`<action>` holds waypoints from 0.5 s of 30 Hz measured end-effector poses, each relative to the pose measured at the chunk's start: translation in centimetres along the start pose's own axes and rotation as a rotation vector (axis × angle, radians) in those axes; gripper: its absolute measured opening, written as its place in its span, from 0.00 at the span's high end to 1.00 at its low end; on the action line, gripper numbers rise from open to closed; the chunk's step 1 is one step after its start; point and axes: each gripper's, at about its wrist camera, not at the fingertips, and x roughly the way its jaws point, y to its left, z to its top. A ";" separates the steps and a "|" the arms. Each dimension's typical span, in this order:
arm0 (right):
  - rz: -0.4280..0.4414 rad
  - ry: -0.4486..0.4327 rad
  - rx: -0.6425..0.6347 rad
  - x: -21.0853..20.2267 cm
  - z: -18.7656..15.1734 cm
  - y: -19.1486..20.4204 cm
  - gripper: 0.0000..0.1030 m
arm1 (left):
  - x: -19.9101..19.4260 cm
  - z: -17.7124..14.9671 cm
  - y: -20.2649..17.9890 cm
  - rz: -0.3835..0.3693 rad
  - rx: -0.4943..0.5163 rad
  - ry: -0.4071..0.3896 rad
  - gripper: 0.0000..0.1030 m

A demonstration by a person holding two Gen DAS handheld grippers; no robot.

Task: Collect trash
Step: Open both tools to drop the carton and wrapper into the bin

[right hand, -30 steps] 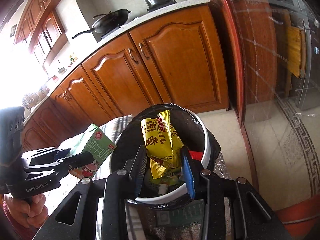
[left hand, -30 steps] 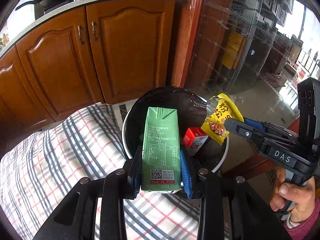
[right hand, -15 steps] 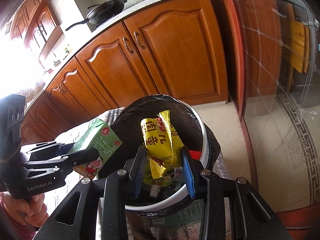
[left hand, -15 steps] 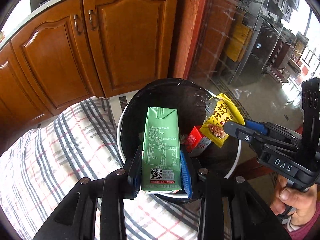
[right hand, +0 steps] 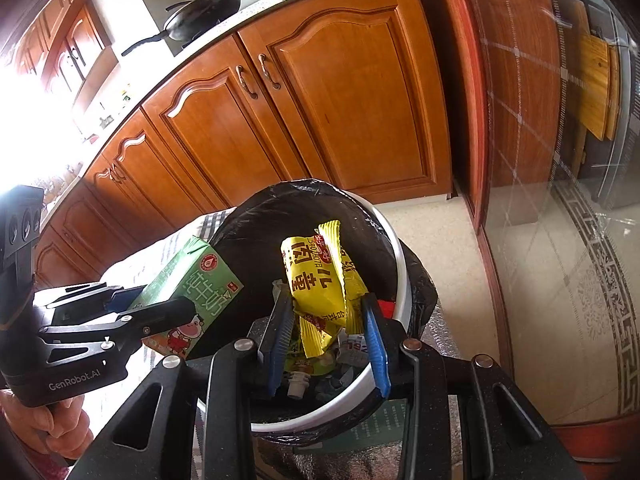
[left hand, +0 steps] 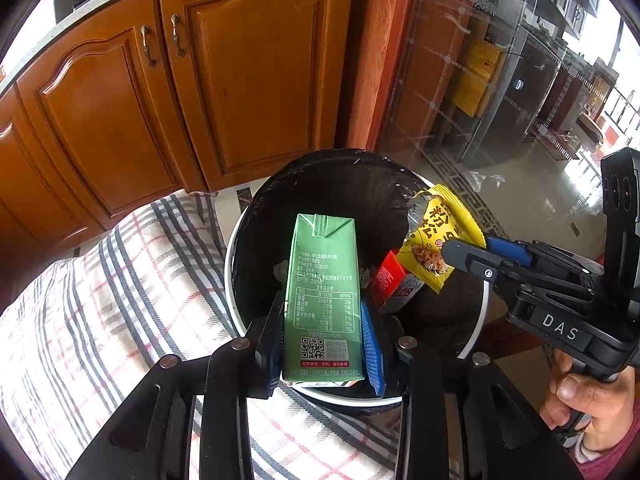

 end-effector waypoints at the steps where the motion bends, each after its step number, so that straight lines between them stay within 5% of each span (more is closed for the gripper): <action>1: -0.001 0.000 0.000 0.0 0.0 0.0 0.66 | 0.1 0.0 0.0 0.000 -0.001 0.002 0.69; 10: -0.003 0.010 0.000 0.3 0.1 0.0 0.63 | 0.4 0.2 0.0 0.001 -0.012 0.019 0.67; 15: -0.006 -0.002 0.018 -0.2 0.2 -0.2 0.56 | -1.0 -0.7 0.3 0.008 -0.015 -0.028 0.50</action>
